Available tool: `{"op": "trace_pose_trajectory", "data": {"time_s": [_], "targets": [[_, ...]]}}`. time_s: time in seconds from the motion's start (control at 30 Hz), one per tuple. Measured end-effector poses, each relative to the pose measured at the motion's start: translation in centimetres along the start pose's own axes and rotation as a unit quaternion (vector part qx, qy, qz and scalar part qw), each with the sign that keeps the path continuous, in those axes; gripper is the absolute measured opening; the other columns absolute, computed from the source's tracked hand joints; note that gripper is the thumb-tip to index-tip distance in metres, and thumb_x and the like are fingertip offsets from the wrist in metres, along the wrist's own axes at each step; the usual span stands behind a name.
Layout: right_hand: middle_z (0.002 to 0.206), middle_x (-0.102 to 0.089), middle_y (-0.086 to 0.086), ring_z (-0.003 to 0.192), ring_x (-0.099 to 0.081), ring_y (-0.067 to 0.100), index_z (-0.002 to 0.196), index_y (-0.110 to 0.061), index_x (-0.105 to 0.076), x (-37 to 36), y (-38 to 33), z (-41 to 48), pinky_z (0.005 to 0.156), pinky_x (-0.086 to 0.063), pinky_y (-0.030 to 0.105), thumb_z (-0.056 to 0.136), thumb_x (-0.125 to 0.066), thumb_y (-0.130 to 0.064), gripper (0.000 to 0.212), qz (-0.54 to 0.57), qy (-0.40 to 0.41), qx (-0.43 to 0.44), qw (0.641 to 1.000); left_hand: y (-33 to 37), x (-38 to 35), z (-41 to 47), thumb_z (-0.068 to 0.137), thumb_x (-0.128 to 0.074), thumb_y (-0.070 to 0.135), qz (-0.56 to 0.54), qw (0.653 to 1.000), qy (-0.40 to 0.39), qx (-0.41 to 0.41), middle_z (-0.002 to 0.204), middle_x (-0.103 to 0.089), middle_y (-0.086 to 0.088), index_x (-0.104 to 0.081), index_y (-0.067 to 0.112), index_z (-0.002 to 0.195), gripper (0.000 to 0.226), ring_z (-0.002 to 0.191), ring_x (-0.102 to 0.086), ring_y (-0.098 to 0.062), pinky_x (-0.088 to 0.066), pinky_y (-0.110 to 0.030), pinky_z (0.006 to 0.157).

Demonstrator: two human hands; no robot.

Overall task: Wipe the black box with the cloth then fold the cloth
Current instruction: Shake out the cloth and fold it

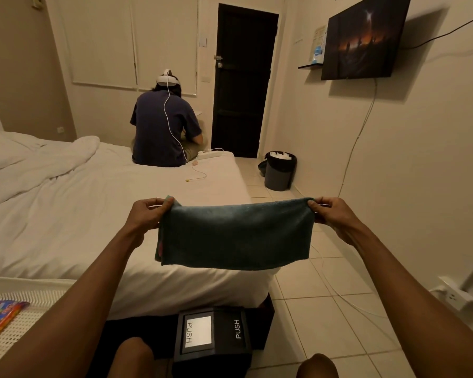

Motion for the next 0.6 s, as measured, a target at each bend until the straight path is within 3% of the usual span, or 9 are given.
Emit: {"op": "trace_pose_trajectory", "data": {"time_s": [0.1,0.17,0.3,0.47,0.6], "targets": [[0.103,-0.066,0.013,0.094,-0.065,0.025,0.114,-0.001,-0.063,0.2,-0.3,-0.1,0.079,-0.056,0.031,0.096,-0.06,-0.02,0.027,0.014,0.0,0.001,1.0,-0.1,-0.9,-0.6,0.07,-0.071,0.051,-0.015,0.999,-0.029,0.009,0.101,-0.069,-0.01,-0.072,0.007,0.102,0.054,0.097,-0.062,-0.024,-0.052,-0.032,0.069],[0.1,-0.066,0.013,0.094,-0.065,0.025,0.11,-0.002,-0.065,0.3,-0.3,-0.2,0.076,-0.055,0.029,0.096,-0.06,-0.02,0.024,0.02,-0.004,-0.005,1.0,0.0,-1.3,-0.8,0.067,-0.074,0.045,-0.031,0.999,-0.033,0.006,0.098,-0.069,-0.009,-0.072,0.007,0.098,0.049,0.096,-0.061,-0.023,-0.052,-0.031,0.067],[0.101,-0.067,0.013,0.095,-0.065,0.025,0.1,-0.007,-0.067,1.0,0.0,-0.5,0.074,-0.055,0.028,0.094,-0.062,-0.022,0.016,0.029,-0.016,-0.019,0.999,0.1,-0.9,-0.4,0.078,-0.077,0.029,-0.016,0.999,-0.03,-0.005,0.096,-0.071,-0.011,-0.072,0.003,0.099,0.034,0.092,-0.066,-0.021,-0.054,-0.028,0.065],[0.103,-0.068,0.017,0.097,-0.062,0.026,0.109,0.002,-0.068,1.7,0.3,-0.8,0.076,-0.054,0.031,0.09,-0.067,-0.023,0.031,-0.01,-0.064,-0.037,0.997,0.4,0.4,0.1,0.08,-0.075,0.03,0.001,0.999,-0.001,-0.032,0.095,-0.072,-0.011,-0.072,0.002,0.101,0.035,0.09,-0.068,-0.022,-0.057,-0.031,0.07],[0.099,-0.068,0.015,0.093,-0.062,0.024,0.102,-0.004,-0.07,1.6,-0.5,-1.1,0.075,-0.054,0.029,0.093,-0.063,-0.019,0.019,-0.04,-0.09,-0.029,0.995,1.1,0.9,0.1,0.085,-0.07,0.03,0.041,0.996,-0.002,-0.073,0.09,-0.071,-0.008,-0.071,0.004,0.101,0.031,0.086,-0.068,-0.02,-0.057,-0.022,0.063]]}}
Point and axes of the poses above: each hand's wrist, its own z-axis towards the middle knuckle, its own x-axis out of the back of the hand, y = z × x, the point moved 3 cm from there along z, towards the middle knuckle
